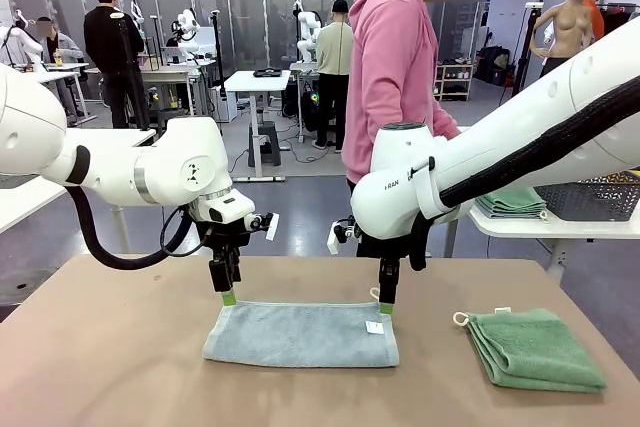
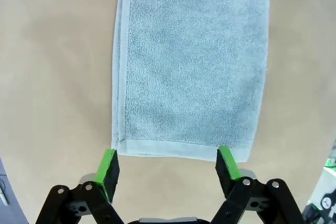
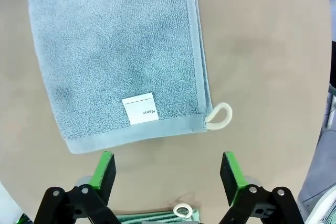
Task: Fold the towels and place them in the basket.
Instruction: When a person lays out a Towel with hook on the table, fold it in half twice.
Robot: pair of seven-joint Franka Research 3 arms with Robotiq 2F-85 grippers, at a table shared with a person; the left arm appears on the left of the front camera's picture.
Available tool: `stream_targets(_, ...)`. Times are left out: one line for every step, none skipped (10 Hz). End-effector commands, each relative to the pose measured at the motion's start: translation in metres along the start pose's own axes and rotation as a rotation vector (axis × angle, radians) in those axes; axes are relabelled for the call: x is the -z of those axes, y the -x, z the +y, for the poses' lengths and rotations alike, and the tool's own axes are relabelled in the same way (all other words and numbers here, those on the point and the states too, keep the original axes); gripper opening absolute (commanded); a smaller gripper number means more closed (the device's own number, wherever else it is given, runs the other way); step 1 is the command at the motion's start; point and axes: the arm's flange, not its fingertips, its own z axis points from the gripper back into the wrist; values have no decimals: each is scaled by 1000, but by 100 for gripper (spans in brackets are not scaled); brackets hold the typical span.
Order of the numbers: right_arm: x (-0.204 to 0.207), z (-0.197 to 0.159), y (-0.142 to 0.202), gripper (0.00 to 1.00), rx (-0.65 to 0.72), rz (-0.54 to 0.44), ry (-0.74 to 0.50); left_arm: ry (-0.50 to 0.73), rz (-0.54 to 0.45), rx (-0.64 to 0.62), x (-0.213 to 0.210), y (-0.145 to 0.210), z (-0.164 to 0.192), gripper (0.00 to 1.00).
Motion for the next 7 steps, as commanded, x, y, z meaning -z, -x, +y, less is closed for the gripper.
stream_targets(1, -2, 0, 100, 1, 2, 0, 7, 2, 4, -2, 0, 3, 93)
stream_targets(0, 0, 0, 100, 0, 0, 0, 0, 0, 0, 0, 0, 0, 93)
stream_targets(-17, 19, 9, 100, 101, -17, 14, -14, -13, -24, -27, 3, -18, 93)
stream_targets(-32, 33, 15, 100, 246, -23, 40, 1, 0, -69, -54, 7, -41, 93)
stream_targets(-44, 41, 19, 100, 352, -24, 87, -19, -3, -103, -84, 9, -69, 93)
stream_targets(-54, 46, 22, 100, 451, -53, 114, -33, -16, -156, -120, 15, -103, 93)
stream_targets(-58, 47, 23, 100, 557, -68, 122, -18, -47, -231, -149, 20, -132, 93)
